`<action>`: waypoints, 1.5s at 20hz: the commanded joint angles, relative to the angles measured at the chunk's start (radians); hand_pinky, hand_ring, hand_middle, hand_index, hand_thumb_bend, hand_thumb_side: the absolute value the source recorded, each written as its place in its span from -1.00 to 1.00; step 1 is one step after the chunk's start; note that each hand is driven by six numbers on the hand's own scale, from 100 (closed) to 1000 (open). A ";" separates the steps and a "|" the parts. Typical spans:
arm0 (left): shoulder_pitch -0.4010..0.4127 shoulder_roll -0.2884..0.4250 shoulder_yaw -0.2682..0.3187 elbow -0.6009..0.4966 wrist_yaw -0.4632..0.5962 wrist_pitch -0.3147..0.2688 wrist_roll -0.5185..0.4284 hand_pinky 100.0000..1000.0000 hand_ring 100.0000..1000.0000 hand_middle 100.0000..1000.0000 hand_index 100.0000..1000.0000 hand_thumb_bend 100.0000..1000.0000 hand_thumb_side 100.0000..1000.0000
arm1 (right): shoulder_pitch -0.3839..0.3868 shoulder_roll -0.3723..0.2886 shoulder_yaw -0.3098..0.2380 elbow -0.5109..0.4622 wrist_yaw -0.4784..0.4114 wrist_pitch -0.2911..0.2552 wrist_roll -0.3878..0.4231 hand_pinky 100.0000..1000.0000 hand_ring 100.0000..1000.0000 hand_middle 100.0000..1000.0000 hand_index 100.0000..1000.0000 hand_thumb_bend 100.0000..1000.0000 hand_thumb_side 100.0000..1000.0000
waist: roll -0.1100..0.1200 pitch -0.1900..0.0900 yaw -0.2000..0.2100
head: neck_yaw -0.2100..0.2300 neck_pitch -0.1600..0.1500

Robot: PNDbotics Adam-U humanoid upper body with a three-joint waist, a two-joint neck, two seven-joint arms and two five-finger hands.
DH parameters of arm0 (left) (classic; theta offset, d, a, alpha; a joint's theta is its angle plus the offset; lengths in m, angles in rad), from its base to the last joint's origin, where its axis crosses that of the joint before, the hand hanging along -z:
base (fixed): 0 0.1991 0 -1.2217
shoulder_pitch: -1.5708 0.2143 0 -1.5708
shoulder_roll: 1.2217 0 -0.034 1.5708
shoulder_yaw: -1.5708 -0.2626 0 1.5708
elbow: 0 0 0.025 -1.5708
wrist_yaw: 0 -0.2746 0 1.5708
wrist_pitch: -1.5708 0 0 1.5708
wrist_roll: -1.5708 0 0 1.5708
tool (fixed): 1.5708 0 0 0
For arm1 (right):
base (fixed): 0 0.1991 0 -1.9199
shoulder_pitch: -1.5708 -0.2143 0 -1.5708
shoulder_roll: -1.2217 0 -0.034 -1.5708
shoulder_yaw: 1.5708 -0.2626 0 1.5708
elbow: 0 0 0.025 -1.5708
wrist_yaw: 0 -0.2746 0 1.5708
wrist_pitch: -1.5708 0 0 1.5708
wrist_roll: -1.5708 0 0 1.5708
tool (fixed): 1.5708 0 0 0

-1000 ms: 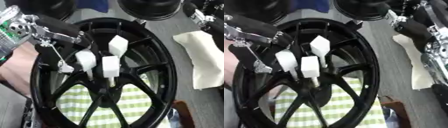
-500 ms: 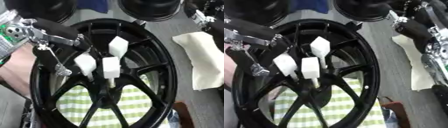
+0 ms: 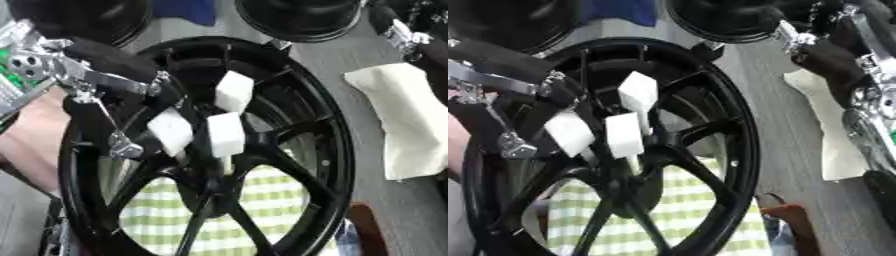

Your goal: Pull the pin out of the wheel hub.

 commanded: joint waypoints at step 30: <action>0.154 0.322 0.601 0.189 0.087 0.012 0.257 0.24 -0.23 -0.76 -0.37 -1.00 -0.77 | 0.034 -0.035 -0.063 -0.019 0.006 -0.020 -0.072 0.80 0.60 0.28 0.38 -0.29 -0.54 | -0.023 -0.032 0.072 | -0.046 0.019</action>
